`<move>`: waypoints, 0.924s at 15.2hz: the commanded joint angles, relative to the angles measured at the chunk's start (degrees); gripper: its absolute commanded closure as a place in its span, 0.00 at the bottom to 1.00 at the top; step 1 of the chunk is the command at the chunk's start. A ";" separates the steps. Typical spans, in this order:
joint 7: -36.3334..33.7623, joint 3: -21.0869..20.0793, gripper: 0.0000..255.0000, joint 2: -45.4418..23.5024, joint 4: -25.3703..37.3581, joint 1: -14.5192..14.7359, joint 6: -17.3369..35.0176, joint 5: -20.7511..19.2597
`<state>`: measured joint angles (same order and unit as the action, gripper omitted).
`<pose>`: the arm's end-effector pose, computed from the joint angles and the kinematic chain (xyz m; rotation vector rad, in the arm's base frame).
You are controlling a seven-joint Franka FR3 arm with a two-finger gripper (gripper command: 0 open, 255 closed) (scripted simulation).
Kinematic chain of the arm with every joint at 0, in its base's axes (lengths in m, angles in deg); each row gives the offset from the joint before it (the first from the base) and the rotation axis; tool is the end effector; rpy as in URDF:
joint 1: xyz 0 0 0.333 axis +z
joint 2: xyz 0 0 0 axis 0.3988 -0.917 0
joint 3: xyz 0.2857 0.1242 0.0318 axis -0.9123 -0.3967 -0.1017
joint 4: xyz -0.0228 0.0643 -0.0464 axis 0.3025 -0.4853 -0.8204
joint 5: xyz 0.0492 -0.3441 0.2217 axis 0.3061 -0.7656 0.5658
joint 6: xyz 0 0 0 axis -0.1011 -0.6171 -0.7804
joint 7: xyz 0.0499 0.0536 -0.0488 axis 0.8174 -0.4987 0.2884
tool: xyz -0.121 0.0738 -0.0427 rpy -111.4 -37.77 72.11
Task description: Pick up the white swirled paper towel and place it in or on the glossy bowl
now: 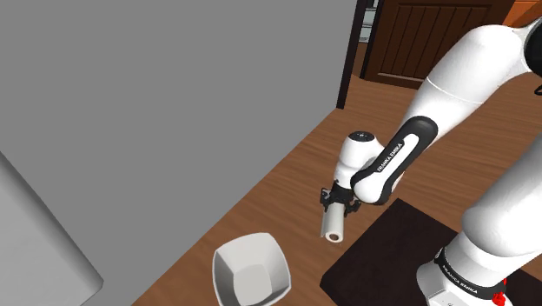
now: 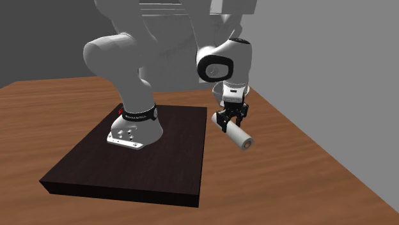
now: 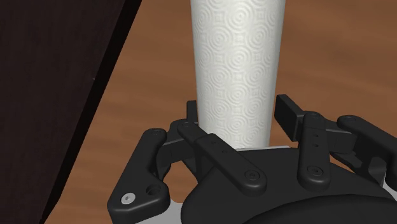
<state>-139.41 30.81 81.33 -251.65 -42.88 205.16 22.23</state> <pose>0.3636 0.0407 0.1245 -2.7428 1.4762 -0.0287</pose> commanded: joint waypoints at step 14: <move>11.65 0.10 1.00 18.55 0.03 3.86 -17.73 16.85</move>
<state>-128.17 30.59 98.63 -251.59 -39.27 188.67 38.65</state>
